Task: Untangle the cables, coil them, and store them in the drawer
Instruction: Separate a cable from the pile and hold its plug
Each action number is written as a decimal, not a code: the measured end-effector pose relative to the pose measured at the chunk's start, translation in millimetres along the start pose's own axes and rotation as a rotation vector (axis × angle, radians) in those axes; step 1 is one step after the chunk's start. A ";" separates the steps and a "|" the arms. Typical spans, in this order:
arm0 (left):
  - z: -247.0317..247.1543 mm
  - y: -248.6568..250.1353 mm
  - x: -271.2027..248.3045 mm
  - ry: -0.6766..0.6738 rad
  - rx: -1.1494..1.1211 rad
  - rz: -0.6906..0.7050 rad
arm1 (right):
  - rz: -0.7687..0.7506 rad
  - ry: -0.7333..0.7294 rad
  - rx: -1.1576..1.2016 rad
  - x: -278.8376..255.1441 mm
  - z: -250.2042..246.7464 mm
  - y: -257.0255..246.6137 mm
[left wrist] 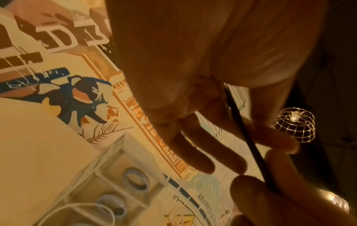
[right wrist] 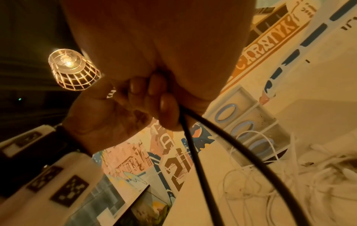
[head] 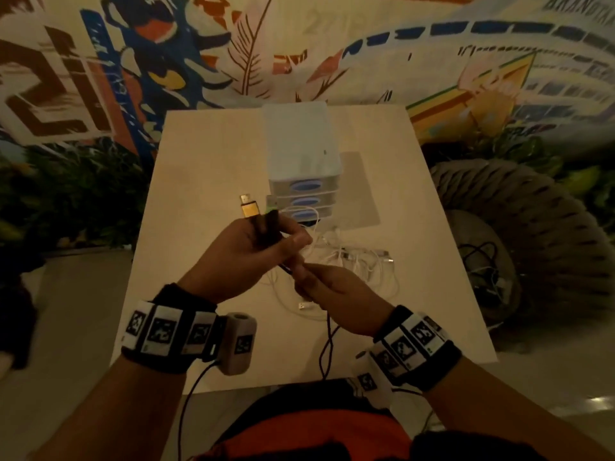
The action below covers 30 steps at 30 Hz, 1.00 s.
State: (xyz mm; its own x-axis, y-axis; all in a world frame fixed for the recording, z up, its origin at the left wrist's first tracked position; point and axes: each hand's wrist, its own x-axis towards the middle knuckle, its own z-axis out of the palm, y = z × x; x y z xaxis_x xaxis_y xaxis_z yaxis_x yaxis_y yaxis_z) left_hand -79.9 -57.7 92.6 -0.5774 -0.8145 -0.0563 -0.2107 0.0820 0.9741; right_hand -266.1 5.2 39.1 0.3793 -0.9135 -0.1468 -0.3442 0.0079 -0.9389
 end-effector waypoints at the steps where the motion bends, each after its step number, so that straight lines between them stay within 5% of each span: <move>1: 2.6 -3.7 1.2 -0.004 -0.004 -0.017 | 0.019 -0.014 -0.002 -1.3 3.6 3.4; 9: -20.3 -20.2 9.6 0.271 -0.386 -0.029 | 0.287 -0.101 -0.026 -31.2 16.4 80.0; 17: -20.2 -44.0 4.1 0.226 -0.457 -0.223 | 0.523 -0.220 -0.017 -97.9 14.8 152.1; 20: -18.3 -52.8 0.6 0.214 -0.443 -0.283 | 0.538 -0.136 0.147 -99.9 16.9 148.2; 25: -12.5 -66.0 -2.7 0.220 -0.444 -0.347 | 0.471 0.223 0.002 -63.3 12.8 136.5; 30: -4.3 -77.9 -9.1 0.188 -0.399 -0.368 | 0.418 0.172 -0.358 -13.0 19.0 140.0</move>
State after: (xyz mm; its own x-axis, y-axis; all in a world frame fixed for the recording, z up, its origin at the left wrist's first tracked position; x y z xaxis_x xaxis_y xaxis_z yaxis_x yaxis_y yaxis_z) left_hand -54.9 -59.1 18.2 -0.3645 -0.8394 -0.4031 -0.0361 -0.4198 0.9069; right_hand -302.9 25.9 -96.3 0.0134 -0.9155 -0.4021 -0.7157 0.2720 -0.6432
